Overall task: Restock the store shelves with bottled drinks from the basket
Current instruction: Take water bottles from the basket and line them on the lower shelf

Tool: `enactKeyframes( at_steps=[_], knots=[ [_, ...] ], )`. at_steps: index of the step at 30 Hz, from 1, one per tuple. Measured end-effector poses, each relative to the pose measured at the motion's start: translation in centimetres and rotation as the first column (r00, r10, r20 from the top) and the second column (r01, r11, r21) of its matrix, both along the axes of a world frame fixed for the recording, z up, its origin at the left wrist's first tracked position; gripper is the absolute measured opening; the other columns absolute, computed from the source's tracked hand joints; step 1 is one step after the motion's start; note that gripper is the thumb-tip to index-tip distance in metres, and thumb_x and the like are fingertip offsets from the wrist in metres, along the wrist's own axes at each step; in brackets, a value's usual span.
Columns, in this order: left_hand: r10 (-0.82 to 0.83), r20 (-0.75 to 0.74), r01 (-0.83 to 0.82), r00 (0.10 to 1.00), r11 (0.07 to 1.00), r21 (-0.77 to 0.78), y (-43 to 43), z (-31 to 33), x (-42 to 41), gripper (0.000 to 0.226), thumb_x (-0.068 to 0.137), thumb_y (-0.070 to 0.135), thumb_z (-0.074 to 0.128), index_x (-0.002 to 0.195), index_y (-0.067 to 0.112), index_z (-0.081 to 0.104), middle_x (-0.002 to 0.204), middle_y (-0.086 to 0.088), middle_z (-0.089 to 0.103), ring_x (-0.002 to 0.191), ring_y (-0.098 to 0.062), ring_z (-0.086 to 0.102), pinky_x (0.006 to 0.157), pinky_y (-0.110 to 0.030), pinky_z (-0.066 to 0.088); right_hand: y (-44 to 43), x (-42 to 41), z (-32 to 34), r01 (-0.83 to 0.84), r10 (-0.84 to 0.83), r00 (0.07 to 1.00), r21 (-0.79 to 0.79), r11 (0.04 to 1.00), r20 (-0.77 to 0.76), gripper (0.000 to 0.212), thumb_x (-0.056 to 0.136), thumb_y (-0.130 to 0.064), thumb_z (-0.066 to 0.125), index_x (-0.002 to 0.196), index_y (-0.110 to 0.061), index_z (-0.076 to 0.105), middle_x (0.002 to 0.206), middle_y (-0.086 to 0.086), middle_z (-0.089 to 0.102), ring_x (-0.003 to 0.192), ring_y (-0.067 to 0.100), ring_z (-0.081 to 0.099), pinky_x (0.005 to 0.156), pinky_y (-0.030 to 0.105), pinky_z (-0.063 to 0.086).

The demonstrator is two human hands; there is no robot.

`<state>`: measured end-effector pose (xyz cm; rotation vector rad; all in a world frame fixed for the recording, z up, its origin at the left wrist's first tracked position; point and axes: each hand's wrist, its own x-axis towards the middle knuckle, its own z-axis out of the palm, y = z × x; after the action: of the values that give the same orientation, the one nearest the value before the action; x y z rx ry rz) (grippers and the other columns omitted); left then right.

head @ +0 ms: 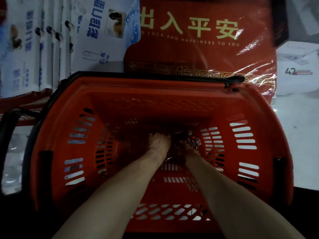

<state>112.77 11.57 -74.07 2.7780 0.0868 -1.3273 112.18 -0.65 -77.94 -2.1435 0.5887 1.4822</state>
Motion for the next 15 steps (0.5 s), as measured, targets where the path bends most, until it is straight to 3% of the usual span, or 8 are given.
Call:
enactKeyframes(
  at_steps=[2, 4, 5, 6, 7, 9, 11, 15],
  knots=[
    [-0.069, 0.02, 0.069, 0.997, 0.997, 0.021, -0.3, 0.1, -0.2, 0.046, 0.11, 0.018, 0.036, 0.156, 0.02, 0.038, 0.152, -0.007, 0.05, 0.144, -0.027, 0.042, 0.121, -0.047, 0.024, 0.1, 0.6, -0.8, -0.18, 0.181, 0.983, -0.035, 0.983, 0.021, 0.133, 0.055, -0.094, 0.063, 0.162, -0.043, 0.003, 0.172, 0.005, -0.002, 0.156, 0.04, 0.008, 0.123, 0.059, 0.018],
    [-0.077, 0.011, 0.076, 0.997, 0.997, 0.017, -0.4, 0.2, -0.6, 0.044, 0.109, 0.017, 0.035, 0.152, 0.019, 0.044, 0.151, -0.007, 0.052, 0.143, -0.028, 0.043, 0.122, -0.045, 0.023, 0.1, 0.6, 2.1, -0.262, 0.258, 0.956, 0.013, 0.965, 0.138, 0.121, 0.074, -0.082, 0.062, 0.164, -0.03, 0.0, 0.17, 0.016, -0.003, 0.154, 0.042, 0.01, 0.124, 0.056, 0.015],
    [-0.046, -0.003, 0.046, 0.999, 0.999, 0.016, -0.3, 0.5, -0.9, 0.043, 0.109, 0.015, 0.035, 0.15, 0.017, 0.047, 0.15, -0.008, 0.052, 0.142, -0.028, 0.044, 0.122, -0.044, 0.023, 0.5, 0.3, 4.5, -0.193, 0.183, 0.972, 0.057, 0.98, 0.149, 0.106, 0.087, -0.068, 0.061, 0.164, -0.021, 0.005, 0.167, 0.019, 0.004, 0.149, 0.04, 0.024, 0.123, 0.048, 0.025],
    [-0.004, -0.012, 0.005, 1.0, 1.0, 0.03, 0.0, 0.9, -1.3, 0.043, 0.107, 0.012, 0.038, 0.148, 0.015, 0.049, 0.15, -0.01, 0.052, 0.142, -0.028, 0.044, 0.122, -0.044, 0.023, 0.3, 0.0, 5.9, 0.033, -0.042, 0.998, 0.151, 0.988, 0.053, 0.085, 0.098, -0.05, 0.058, 0.162, -0.014, 0.017, 0.163, 0.018, 0.018, 0.135, 0.033, 0.045, 0.113, 0.036, 0.041],
    [0.028, 0.015, -0.029, 0.999, 0.999, 0.033, 0.4, 1.4, -1.8, 0.045, 0.103, 0.008, 0.046, 0.149, 0.012, 0.047, 0.149, -0.011, 0.051, 0.142, -0.03, 0.044, 0.122, -0.045, 0.025, -0.7, -0.2, 6.1, 0.222, -0.206, 0.974, 0.209, 0.952, -0.095, 0.061, 0.104, -0.033, 0.055, 0.156, -0.009, 0.034, 0.157, 0.021, 0.036, 0.111, 0.025, 0.059, 0.093, 0.03, 0.055],
    [0.077, 0.068, -0.08, 0.995, 0.996, 0.033, 1.4, 2.9, -2.8, 0.064, 0.093, 0.005, 0.066, 0.151, 0.007, 0.038, 0.149, -0.016, 0.049, 0.14, -0.034, 0.046, 0.119, -0.047, 0.032, -1.7, -0.3, 8.3, 0.363, -0.31, 0.924, 0.257, 0.896, -0.224, 0.033, 0.103, -0.014, 0.055, 0.135, -0.008, 0.056, 0.137, 0.02, 0.06, 0.091, 0.026, 0.067, 0.075, 0.035, 0.059],
    [0.087, 0.06, -0.088, 0.994, 0.996, 0.002, 2.6, 4.9, -3.6, 0.075, 0.091, 0.009, 0.072, 0.153, 0.003, 0.03, 0.149, -0.019, 0.047, 0.138, -0.036, 0.049, 0.114, -0.047, 0.04, -2.5, -0.3, 10.5, 0.38, -0.333, 0.92, 0.263, 0.887, -0.208, 0.029, 0.101, -0.011, 0.056, 0.129, -0.004, 0.06, 0.127, 0.02, 0.065, 0.101, 0.033, 0.068, 0.087, 0.045, 0.06],
    [0.288, 0.016, -0.284, 0.958, 0.951, -0.12, 4.6, 9.7, -4.4, 0.083, 0.093, 0.027, 0.073, 0.156, 0.001, 0.027, 0.145, -0.018, 0.053, 0.128, -0.034, 0.059, 0.099, -0.037, 0.052, -2.7, 0.6, 16.4, 0.374, -0.343, 0.928, 0.355, 0.857, -0.148, 0.006, 0.099, -0.003, 0.061, 0.104, -0.005, 0.064, 0.093, 0.015, 0.066, 0.084, 0.028, 0.066, 0.066, 0.036, 0.064]
  ],
)
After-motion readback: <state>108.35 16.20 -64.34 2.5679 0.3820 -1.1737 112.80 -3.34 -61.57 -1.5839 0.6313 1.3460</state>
